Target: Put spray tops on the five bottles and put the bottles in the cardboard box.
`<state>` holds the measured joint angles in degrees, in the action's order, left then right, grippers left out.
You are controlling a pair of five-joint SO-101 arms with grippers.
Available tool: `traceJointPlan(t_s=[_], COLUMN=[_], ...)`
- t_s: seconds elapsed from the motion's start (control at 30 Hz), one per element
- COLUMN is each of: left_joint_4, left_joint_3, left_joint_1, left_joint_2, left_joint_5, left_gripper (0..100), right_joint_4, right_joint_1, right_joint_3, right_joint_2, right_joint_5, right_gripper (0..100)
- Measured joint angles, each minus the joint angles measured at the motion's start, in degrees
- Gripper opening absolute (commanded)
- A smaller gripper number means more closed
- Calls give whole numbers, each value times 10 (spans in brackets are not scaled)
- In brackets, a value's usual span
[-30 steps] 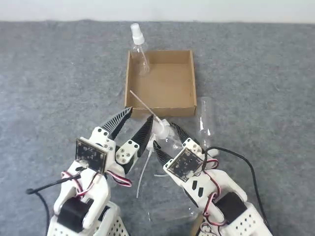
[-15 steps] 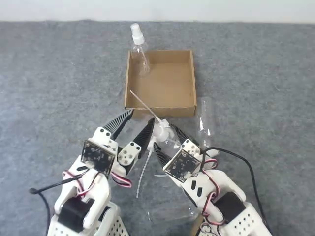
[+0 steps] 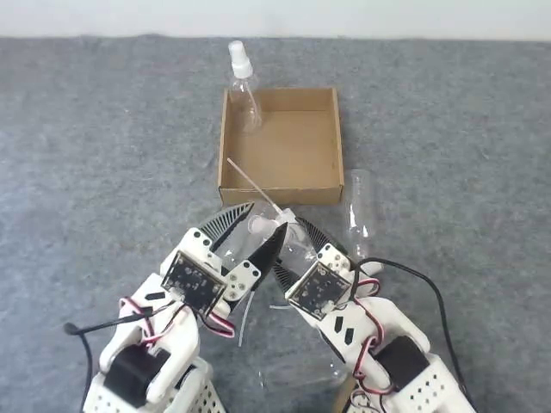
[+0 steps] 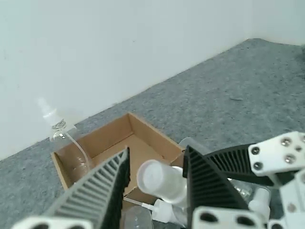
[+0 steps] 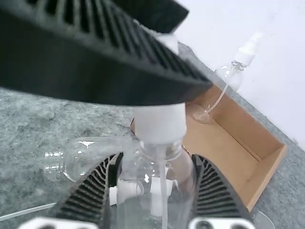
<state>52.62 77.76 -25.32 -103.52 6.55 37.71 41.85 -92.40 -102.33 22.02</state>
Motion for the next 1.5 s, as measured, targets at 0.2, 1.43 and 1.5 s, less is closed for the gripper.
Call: traceJointPlan(t_s=[0.2, 1.43, 1.5], left_joint_4=[37, -166, -167], left_joint_3=[-21, 78, 84], left_joint_1=[0, 207, 187], left_joint_2=[0, 0, 0], left_joint_5=[0, -135, -135], left_gripper=[170, 170, 170], right_joint_4=[0, 55, 55], right_joint_1=[0, 19, 29], right_joint_3=[0, 59, 63], right_joint_2=[0, 0, 0], right_joint_5=[0, -73, -73], right_gripper=[80, 80, 80])
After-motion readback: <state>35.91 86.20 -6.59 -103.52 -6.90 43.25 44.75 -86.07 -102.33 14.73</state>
